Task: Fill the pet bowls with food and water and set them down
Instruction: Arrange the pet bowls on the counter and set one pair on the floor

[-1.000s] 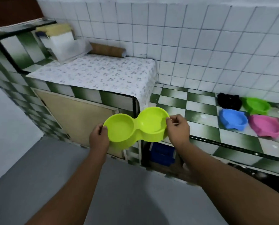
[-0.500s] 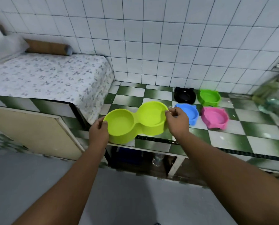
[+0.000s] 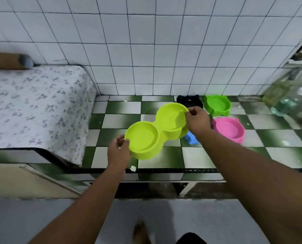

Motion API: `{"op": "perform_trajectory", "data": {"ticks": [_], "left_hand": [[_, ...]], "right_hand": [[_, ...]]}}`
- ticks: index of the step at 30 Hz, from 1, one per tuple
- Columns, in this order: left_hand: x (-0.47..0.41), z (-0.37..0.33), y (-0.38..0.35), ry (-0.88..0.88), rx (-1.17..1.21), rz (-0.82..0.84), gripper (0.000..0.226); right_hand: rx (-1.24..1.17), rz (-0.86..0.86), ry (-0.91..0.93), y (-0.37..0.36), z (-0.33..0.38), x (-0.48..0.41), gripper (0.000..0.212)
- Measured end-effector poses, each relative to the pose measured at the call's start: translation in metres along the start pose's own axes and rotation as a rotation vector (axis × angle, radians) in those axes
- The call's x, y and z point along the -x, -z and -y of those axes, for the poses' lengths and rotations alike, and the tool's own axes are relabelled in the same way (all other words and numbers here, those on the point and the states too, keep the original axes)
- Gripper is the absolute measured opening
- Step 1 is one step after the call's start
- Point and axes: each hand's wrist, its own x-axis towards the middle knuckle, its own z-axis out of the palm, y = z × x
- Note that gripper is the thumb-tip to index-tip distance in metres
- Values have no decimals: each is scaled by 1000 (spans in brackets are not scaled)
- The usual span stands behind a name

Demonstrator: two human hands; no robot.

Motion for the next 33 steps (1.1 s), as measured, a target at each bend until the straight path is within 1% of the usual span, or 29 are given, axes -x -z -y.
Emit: {"op": "perform_trajectory", "data": {"ticks": [6, 10, 13, 15, 18, 20, 22, 24, 25, 27, 28, 29, 31, 33], "left_hand": [[-23, 7, -26, 105, -12, 78, 35], [-28, 17, -52, 158, 41, 71, 36], [-26, 21, -73, 188, 90, 64, 38], [-25, 24, -88, 206, 91, 69, 33], [-27, 28, -112, 246, 82, 70, 19], [-29, 31, -125, 290, 75, 48, 19], [-31, 31, -135, 310, 68, 27, 21], [-32, 33, -144, 306, 55, 17, 13], [-31, 33, -148, 306, 36, 23, 20], [-29, 31, -155, 327, 5, 26, 48], [-29, 32, -158, 329, 0, 23, 57], [-27, 32, -161, 328, 0, 26, 60], [-25, 31, -166, 327, -8, 28, 60], [-24, 32, -170, 325, -23, 35, 63]], "right_hand": [[71, 150, -19, -22, 2, -61, 30], [209, 250, 50, -33, 7, -103, 31], [231, 321, 64, -43, 8, -131, 36], [271, 359, 56, -50, 7, -148, 42], [316, 462, 72, -57, 7, -168, 51], [312, 523, 81, -61, 6, -178, 56], [301, 567, 83, -65, 5, -187, 58], [288, 592, 84, -70, 5, -196, 56], [281, 600, 83, -73, 3, -200, 54], [288, 618, 85, -80, -1, -206, 52], [295, 629, 86, -83, -3, -210, 51], [303, 640, 80, -86, -4, -212, 50], [311, 663, 77, -90, -8, -216, 50], [315, 684, 84, -93, -11, -217, 53]]}}
